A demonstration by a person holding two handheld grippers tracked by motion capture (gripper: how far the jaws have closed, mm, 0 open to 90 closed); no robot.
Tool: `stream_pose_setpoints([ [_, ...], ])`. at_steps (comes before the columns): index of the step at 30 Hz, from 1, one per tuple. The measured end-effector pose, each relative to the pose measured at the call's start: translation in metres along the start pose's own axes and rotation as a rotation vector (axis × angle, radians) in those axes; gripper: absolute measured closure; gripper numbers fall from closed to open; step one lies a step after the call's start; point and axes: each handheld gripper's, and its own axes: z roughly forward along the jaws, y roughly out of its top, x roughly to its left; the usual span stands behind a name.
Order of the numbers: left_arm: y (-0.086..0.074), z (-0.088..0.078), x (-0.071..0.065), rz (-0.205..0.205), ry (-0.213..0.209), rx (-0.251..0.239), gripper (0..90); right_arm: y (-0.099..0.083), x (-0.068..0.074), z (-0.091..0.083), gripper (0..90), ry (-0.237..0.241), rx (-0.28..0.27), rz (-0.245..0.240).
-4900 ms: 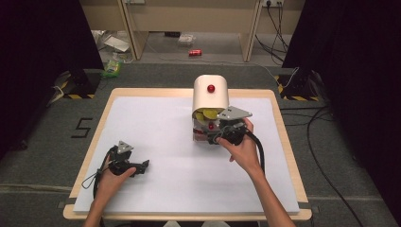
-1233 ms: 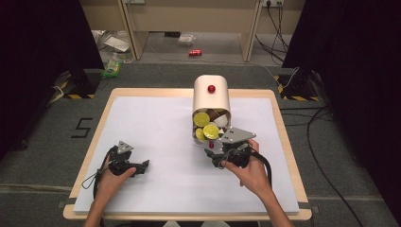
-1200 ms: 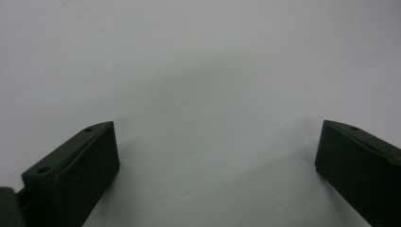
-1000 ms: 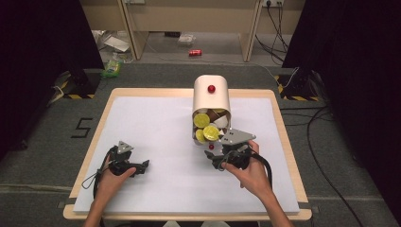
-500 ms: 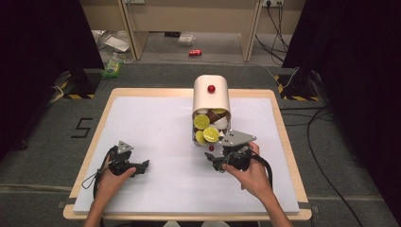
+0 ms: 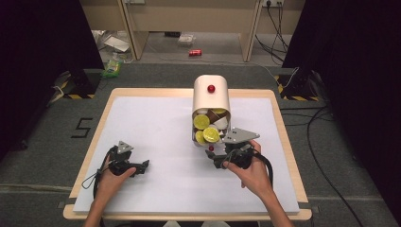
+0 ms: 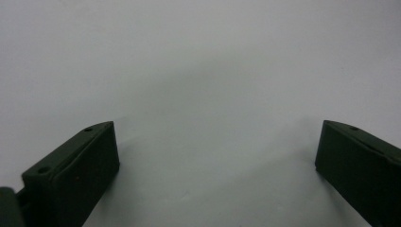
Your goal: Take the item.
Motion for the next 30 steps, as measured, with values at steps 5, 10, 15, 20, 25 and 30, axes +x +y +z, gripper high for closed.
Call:
stream_pose_setpoints([
  [5, 0.000, 0.000, 0.000, 0.000, 0.000, 0.000, 0.0, 0.004, -0.001, -0.002, 28.0, -0.012, -0.020, 0.004],
  [10, 0.000, 0.000, 0.000, 0.000, 0.000, 0.000, 0.0, 0.008, -0.004, -0.001, 27.9, -0.025, -0.035, 0.015],
  [15, 0.000, 0.000, 0.000, 0.000, 0.000, 0.000, 0.0, 0.015, -0.008, 0.002, 28.0, -0.042, -0.048, 0.041],
  [20, 0.000, 0.000, 0.000, 0.000, 0.000, 0.000, 0.0, 0.023, -0.012, 0.007, 28.1, -0.044, -0.062, 0.055],
  [25, 0.000, 0.000, 0.000, 0.000, 0.000, 0.000, 0.0, 0.026, -0.014, 0.015, 28.1, -0.041, -0.048, 0.069],
  [30, 0.000, 0.000, 0.000, 0.000, 0.000, -0.001, 0.0, 0.027, -0.017, 0.021, 28.1, -0.042, -0.039, 0.084],
])
